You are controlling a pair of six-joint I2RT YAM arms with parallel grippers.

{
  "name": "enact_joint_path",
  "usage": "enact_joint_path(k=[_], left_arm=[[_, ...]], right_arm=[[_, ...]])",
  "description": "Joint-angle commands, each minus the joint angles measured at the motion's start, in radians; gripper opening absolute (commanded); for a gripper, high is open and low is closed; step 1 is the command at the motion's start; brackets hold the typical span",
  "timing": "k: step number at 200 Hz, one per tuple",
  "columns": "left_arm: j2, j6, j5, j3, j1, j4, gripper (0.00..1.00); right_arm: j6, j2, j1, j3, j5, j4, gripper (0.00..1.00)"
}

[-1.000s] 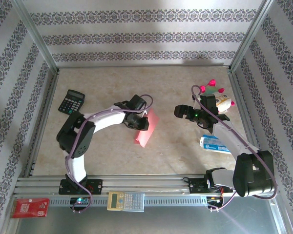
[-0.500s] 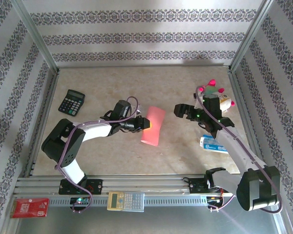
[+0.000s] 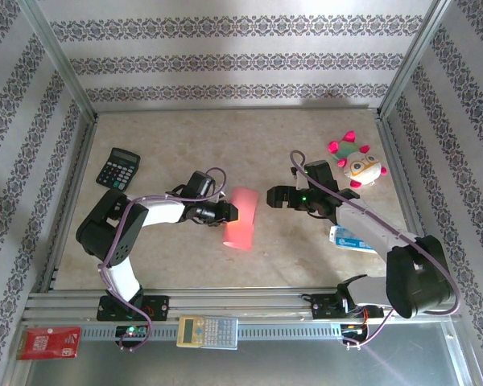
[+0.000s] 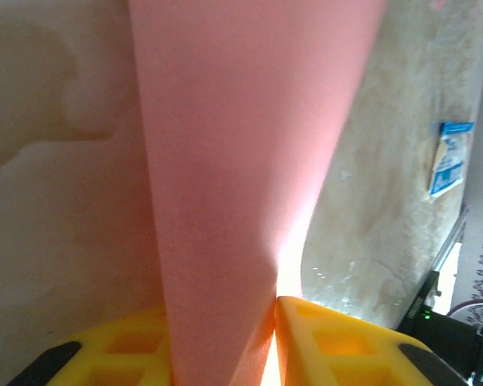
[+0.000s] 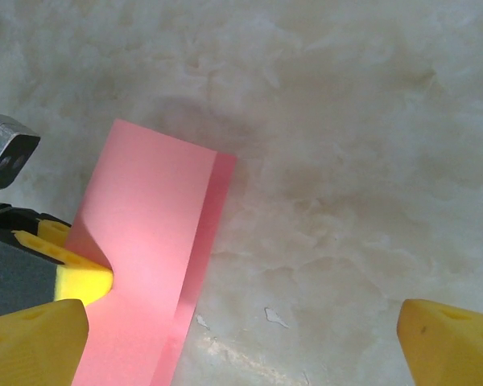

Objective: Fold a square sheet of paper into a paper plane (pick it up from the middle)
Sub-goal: First fold the square sheet of paper in half at the center of the table.

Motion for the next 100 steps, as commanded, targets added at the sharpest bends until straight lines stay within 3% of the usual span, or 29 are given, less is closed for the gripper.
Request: enact_joint_path(k=[1, 48, 100], left_arm=[[0.004, 0.067, -0.062, 0.019, 0.010, -0.068, 0.33], [0.015, 0.098, -0.114, 0.031, 0.011, -0.112, 0.37], [0.043, 0.146, -0.219, 0.097, -0.007, -0.278, 0.39]], right_arm=[[0.009, 0.016, 0.012, 0.017, 0.009, 0.025, 0.98], [0.018, 0.047, 0.024, 0.008, 0.002, 0.046, 0.98], [0.026, 0.082, 0.041, 0.016, -0.003, 0.054, 0.98]])
